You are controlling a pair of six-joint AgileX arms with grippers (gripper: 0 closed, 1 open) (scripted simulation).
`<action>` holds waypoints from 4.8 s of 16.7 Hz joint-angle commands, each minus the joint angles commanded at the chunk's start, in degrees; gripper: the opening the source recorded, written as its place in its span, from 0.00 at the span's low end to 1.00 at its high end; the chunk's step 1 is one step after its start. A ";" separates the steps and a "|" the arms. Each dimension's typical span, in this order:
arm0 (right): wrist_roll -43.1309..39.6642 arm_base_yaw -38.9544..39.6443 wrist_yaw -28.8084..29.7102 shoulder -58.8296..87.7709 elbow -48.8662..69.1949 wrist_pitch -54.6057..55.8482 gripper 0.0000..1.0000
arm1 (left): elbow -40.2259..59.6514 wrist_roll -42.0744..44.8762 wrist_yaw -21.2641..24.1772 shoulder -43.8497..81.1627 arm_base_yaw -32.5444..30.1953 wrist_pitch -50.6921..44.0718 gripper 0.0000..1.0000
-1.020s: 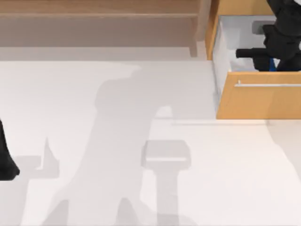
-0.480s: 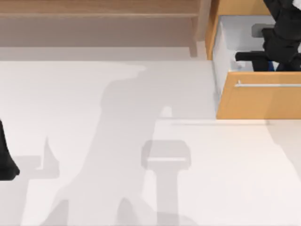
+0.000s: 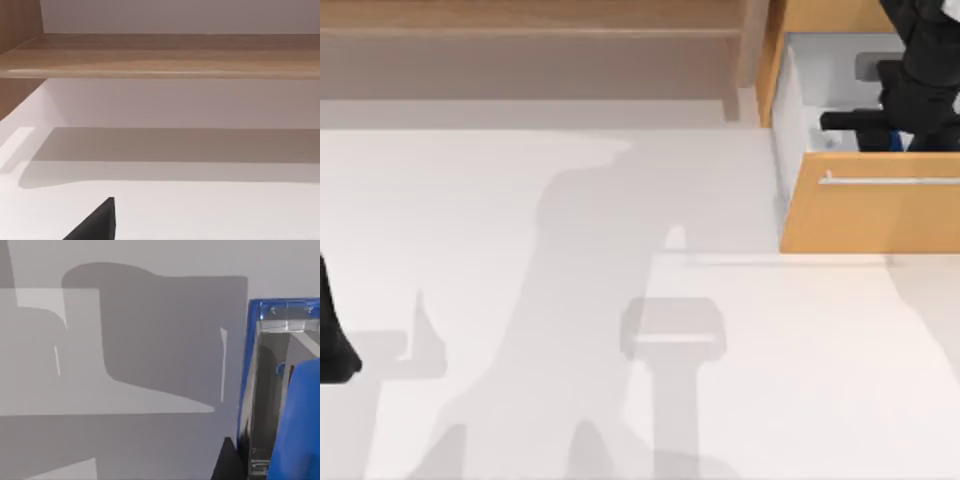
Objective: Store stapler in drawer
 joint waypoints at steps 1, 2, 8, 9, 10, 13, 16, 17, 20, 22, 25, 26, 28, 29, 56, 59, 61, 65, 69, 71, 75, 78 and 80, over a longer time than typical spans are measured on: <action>0.00 0.00 0.00 0.00 0.00 0.00 0.45 | 0.00 0.00 0.00 0.00 0.00 0.00 1.00; 0.00 0.00 0.00 0.00 0.00 0.00 0.53 | 0.00 0.00 0.00 0.00 0.00 0.00 1.00; 0.00 0.00 0.00 0.00 0.00 0.00 0.98 | 0.00 0.00 0.00 0.00 0.00 0.00 1.00; 0.00 0.00 0.00 0.00 0.00 0.00 1.00 | 0.00 0.00 0.00 0.00 0.00 0.00 1.00; 0.00 0.00 0.00 0.00 0.00 0.00 1.00 | 0.00 0.00 0.00 0.00 0.00 0.00 1.00; 0.00 0.00 0.00 0.00 0.00 0.00 1.00 | 0.00 0.00 0.00 0.00 0.00 0.00 1.00; 0.00 0.00 0.00 0.00 0.00 0.00 1.00 | 0.00 0.00 0.00 0.00 0.00 0.00 1.00; 0.00 0.11 0.00 -0.01 0.01 -0.01 1.00 | 0.00 0.00 0.00 0.00 0.00 0.00 1.00; -0.38 -0.06 -0.32 -1.48 -1.34 1.17 1.00 | 0.00 0.00 0.00 0.00 0.00 0.00 1.00; -1.51 -0.37 -1.06 -4.96 -4.43 4.44 1.00 | 0.00 0.00 0.00 0.00 0.00 0.00 1.00; -4.90 -0.79 -2.64 -12.48 -11.28 13.78 1.00 | 0.00 0.00 0.00 0.00 0.00 0.00 1.00; -6.57 -0.77 -3.20 -15.22 -14.06 18.13 1.00 | 0.00 0.00 0.00 0.00 0.00 0.00 1.00; -10.73 -0.04 -4.30 -20.47 -20.36 28.25 1.00 | 0.00 0.00 0.00 0.00 0.00 0.00 1.00; -13.17 0.71 -4.82 -22.89 -23.87 33.87 1.00 | 0.00 0.00 0.00 0.00 0.00 0.00 1.00; -99.36 12.14 21.47 -26.66 -109.21 171.67 1.00 | 0.00 0.00 0.00 0.00 0.00 0.00 1.00; -99.36 12.14 21.47 -26.66 -109.21 171.67 1.00 | 0.00 0.00 0.00 0.00 0.00 0.00 1.00; -99.31 12.24 21.35 -26.42 -108.83 171.37 1.00 | 0.00 0.00 0.00 0.00 0.00 0.00 1.00; -99.39 10.52 19.87 -25.92 -105.13 168.36 1.00 | 0.00 0.00 0.00 0.00 0.00 0.00 1.00; -99.38 9.94 19.29 -25.72 -103.81 167.25 1.00 | 0.00 0.00 0.00 0.00 0.00 0.00 1.00; -99.38 9.94 19.29 -25.72 -103.81 167.25 0.92 | 0.00 0.00 0.00 0.00 0.00 0.00 1.00; -99.38 9.94 19.29 -25.72 -103.81 167.25 0.62 | 0.00 0.00 0.00 0.00 0.00 0.00 1.00; -99.38 9.94 19.29 -25.72 -103.81 167.25 0.40 | 0.00 0.00 0.00 0.00 0.00 0.00 1.00; -99.38 9.94 19.29 -25.72 -103.81 167.25 0.25 | 0.00 0.00 0.00 0.00 0.00 0.00 1.00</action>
